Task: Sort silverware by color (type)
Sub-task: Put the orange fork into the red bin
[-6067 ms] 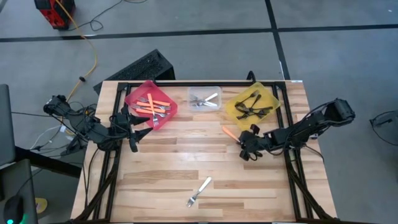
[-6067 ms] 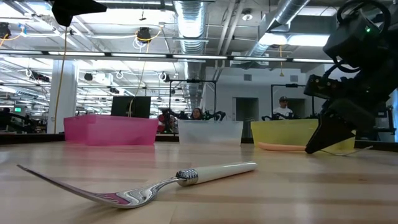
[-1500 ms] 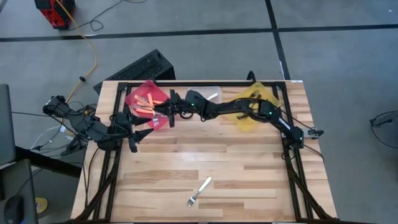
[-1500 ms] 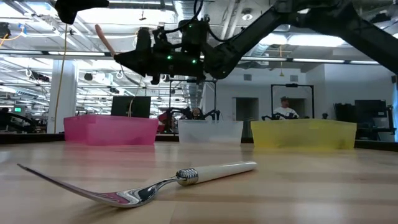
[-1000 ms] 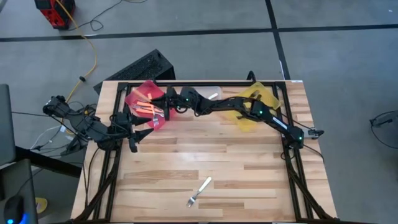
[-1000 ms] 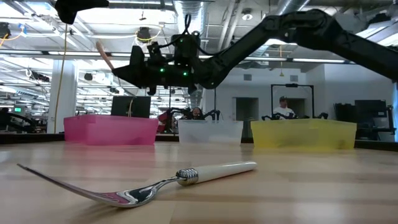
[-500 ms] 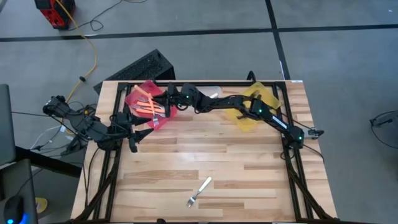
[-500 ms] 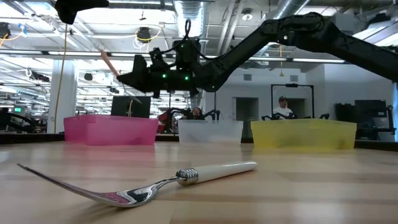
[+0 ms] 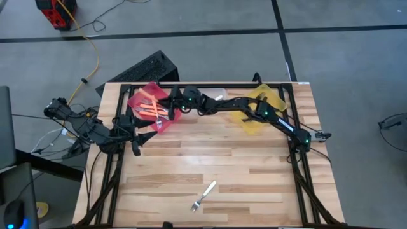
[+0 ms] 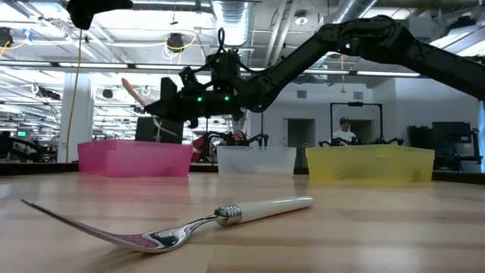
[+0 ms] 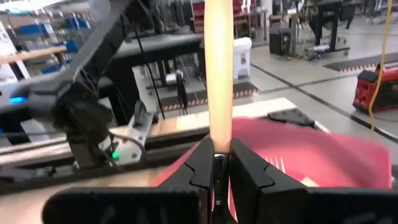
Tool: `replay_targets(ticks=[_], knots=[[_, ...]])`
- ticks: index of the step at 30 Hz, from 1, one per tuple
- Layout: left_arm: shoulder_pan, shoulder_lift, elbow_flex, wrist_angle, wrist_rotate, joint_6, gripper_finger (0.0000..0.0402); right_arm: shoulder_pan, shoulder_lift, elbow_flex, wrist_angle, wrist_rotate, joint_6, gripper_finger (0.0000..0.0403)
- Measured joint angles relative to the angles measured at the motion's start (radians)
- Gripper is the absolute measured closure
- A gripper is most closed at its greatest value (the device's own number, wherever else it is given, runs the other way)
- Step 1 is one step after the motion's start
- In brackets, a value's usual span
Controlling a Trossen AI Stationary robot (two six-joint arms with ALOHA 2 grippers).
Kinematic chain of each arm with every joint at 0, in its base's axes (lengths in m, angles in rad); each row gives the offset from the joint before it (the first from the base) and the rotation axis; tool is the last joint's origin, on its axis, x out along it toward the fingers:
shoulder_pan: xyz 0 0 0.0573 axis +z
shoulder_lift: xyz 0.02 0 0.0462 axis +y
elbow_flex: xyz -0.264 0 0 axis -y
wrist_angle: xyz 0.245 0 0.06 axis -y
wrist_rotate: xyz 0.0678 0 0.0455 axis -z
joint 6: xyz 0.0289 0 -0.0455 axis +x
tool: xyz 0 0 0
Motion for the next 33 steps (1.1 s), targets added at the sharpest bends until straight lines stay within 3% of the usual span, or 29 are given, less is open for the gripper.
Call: replay_targets(ticks=[12, 33], knots=[[0.000, 0.000, 0.000, 0.000, 0.000, -0.002, 0.0189, 0.000, 0.000, 0.000, -0.051, 0.028, -0.069, 0.0349], [0.000, 0.000, 0.000, -0.009, -0.001, -0.003, 0.0189, -0.002, 0.097, 0.005, 0.048, 0.019, 0.028, 0.0349]])
